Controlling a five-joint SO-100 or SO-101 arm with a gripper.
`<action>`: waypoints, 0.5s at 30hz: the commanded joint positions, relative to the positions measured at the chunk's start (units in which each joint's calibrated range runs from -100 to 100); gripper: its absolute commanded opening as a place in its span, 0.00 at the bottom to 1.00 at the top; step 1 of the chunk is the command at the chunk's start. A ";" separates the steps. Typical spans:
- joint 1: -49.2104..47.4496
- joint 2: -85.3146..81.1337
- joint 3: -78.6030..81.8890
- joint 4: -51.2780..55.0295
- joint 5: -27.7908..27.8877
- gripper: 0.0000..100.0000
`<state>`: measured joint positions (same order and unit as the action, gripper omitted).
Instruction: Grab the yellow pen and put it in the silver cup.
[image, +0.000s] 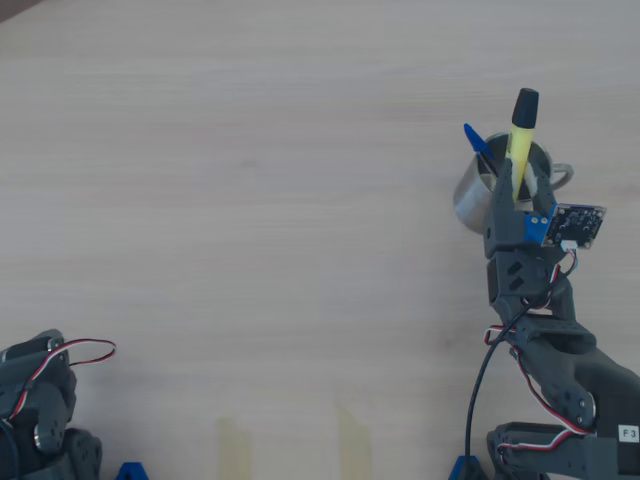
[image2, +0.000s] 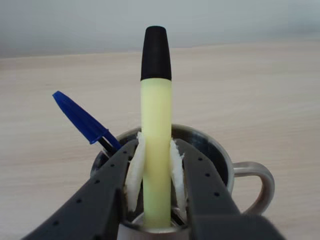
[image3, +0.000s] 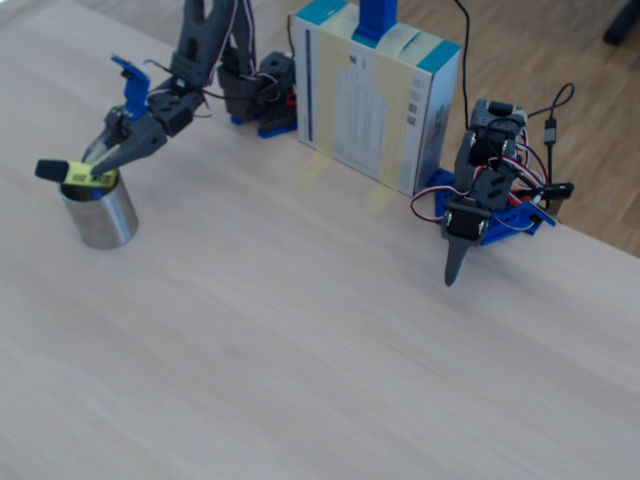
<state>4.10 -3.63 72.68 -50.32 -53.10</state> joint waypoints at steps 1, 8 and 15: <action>0.44 -0.45 -1.98 0.94 -0.27 0.08; 0.96 -0.11 -1.98 1.19 -0.27 0.08; 1.23 -0.11 -1.88 1.28 -0.27 0.08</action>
<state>4.85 -3.63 72.68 -49.22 -53.10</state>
